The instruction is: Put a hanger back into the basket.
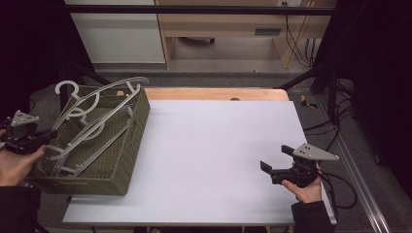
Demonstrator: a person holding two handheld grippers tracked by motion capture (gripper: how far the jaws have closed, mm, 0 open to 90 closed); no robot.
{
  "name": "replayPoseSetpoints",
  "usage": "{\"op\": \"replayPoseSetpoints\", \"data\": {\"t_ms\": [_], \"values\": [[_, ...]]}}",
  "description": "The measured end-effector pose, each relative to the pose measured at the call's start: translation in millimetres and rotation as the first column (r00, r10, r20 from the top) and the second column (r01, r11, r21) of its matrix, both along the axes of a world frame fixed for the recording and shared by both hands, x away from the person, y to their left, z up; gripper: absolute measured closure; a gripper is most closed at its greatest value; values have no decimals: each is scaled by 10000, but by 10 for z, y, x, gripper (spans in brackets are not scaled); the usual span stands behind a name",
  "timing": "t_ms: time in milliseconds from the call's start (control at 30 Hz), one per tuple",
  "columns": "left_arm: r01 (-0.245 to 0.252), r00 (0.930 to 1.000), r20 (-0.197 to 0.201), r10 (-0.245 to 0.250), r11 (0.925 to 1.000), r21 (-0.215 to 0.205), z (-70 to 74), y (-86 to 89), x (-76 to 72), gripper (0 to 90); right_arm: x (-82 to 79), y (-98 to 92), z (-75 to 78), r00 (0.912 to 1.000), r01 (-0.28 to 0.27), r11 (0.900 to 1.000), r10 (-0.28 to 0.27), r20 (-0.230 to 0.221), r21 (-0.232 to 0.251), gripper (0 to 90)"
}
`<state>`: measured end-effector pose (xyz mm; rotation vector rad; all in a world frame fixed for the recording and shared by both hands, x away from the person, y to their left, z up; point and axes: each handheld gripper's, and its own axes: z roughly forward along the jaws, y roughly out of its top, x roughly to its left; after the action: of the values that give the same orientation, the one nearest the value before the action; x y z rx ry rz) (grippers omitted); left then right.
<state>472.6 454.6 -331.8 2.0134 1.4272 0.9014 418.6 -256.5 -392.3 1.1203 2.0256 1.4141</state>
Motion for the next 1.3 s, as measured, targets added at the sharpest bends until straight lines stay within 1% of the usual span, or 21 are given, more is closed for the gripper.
{"op": "replayPoseSetpoints", "data": {"t_ms": [167, 200, 233, 333, 433, 500, 600, 633, 667, 767, 833, 933, 967, 1033, 1067, 1100, 1133, 1200, 1233, 1267, 1300], "values": [[-120, 9997, -216, 125, 9997, 225, -83, 72, 14, 826, -2, 1, 4, 10000, 34, 10000, -34, 10, 77, 13], [-173, 9996, -228, 178, 9996, 217, -95, 83, 13, 826, -3, 0, 4, 10000, 39, 10000, -39, 5, 79, 13], [-178, 9995, -237, 186, 9994, 306, -101, 101, 12, 826, -3, 0, 3, 10000, 49, 10000, -49, -3, 84, 13], [-284, 9992, -266, 291, 9992, 271, -119, 147, -4, 825, -2, 0, 2, 10000, 46, 10000, -46, 0, 78, 13], [-348, 9989, -308, 363, 9983, 473, -129, 189, -14, 825, 0, -3, -1, 10000, 14, 10000, -14, 16, 16, 12], [-329, 9983, -468, 361, 9973, 659, -143, 206, -18, 825, 2, -1, -1, 10000, 12, 10000, -12, 15, 15, 13], [-411, 9974, -563, 450, 9967, 698, -209, 212, -6, 825, 2, -1, -2, 10000, 12, 10000, -12, 10, 9, 13], [-373, 9965, -724, 429, 9964, 766, -231, 213, -3, 825, 2, 0, -2, 10000, 15, 10000, -15, 11, 12, 12], [-402, 9967, -675, 448, 9968, 687, -261, 204, 4, 825, 2, -1, -2, 10000, 9, 10000, -9, 12, 10, 13], [-200, 9965, -800, 259, 9970, 741, -315, 154, 11, 825, 4, 1, -8, 10000, 12, 10000, -12, -26, 59, 12], [-194, 9962, -830, 265, 9961, 861, -338, 110, 19, 825, 6, 5, -11, 10000, 61, 10000, -60, -43, 47, 12], [-274, 9955, -878, 343, 9965, 788, -371, 68, 31, 825, 5, 2, -10, 10000, 5, 10000, -5, -27, 19, 12], [-297, 9950, -929, 364, 9969, 734, -386, 54, 33, 824, 3, 3, -8, 10000, 5, 10000, -5, -30, 69, 12], [-366, 9926, -1128, 452, 9963, 771, -431, 23, 28, 824, 1, -8, -4, 10000, 36, 10000, -36, 2, 25, 13], [-421, 9926, -1103, 501, 9964, 736, -454, 15, 19, 823, -2, -5, 0, 10000, 65, 9999, -65, -11, 109, 12], [-395, 9933, -1063, 460, 9973, 626, -474, 16, 9, 823, -4, -8, 1, 10000, 61, 9999, -61, -7, 96, 13], [-343, 9925, -1153, 398, 9982, 491, -493, 26, 2, 821, -5, -9, 1, 10000, 63, 9999, -63, -3, 87, 13], [-333, 9946, -966, 378, 9983, 476, -511, 20, -7, 819, -2, -5, -1, 10000, 70, 9999, -70, -9, 102, 13], [-286, 9945, -999, 327, 9987, 416, -508, 21, -9, 817, 1, -4, -3, 10000, 58, 10000, -58, 6, 60, 12], [-137, 9944, -1048, 167, 9995, 291, -505, 20, -10, 812, 1, -4, -4, 10000, 40, 10000, -40, 5, 37, 13], [30, 9917, -1283, -7, 9998, 176, -503, 14, -9, 802, 1, -7, -6, 10000, 20, 10000, -20, -3, -13, 13]]}}
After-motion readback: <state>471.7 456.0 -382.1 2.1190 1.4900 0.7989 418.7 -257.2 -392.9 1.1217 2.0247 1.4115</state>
